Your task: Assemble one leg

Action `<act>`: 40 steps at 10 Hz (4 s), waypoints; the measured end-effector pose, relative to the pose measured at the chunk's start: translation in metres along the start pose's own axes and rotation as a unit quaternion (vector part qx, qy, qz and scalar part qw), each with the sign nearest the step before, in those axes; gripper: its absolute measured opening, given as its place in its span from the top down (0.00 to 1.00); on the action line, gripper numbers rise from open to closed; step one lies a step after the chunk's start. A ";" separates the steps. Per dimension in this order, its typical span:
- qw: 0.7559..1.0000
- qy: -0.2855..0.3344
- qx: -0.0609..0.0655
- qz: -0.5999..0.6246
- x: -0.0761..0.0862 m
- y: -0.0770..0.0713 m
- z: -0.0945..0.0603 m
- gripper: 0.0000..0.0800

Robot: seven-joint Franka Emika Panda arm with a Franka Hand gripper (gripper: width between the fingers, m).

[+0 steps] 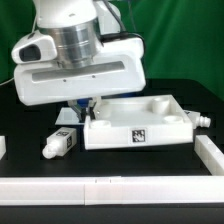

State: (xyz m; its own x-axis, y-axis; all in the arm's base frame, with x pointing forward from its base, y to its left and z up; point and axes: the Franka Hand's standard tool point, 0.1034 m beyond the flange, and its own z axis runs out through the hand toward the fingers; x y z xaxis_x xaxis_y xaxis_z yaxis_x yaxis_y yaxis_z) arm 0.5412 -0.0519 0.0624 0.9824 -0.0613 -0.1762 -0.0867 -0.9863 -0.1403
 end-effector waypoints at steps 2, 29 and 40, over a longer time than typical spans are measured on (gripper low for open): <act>1.000 0.004 -0.010 0.004 0.020 -0.019 0.021 0.93; 0.998 0.011 -0.025 0.054 0.001 -0.046 0.007 0.19; 0.998 0.009 -0.050 0.038 -0.004 0.046 0.015 0.19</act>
Offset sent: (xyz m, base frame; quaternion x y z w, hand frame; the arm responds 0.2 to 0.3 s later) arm 0.0030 -0.0023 -0.0029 0.0643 0.0604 0.0052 0.9961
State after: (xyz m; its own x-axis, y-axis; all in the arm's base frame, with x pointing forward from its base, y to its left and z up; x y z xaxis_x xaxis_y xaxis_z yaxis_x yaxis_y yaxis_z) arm 0.5307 -0.0949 0.0419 0.9765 -0.1384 -0.1649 -0.1451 -0.9890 -0.0290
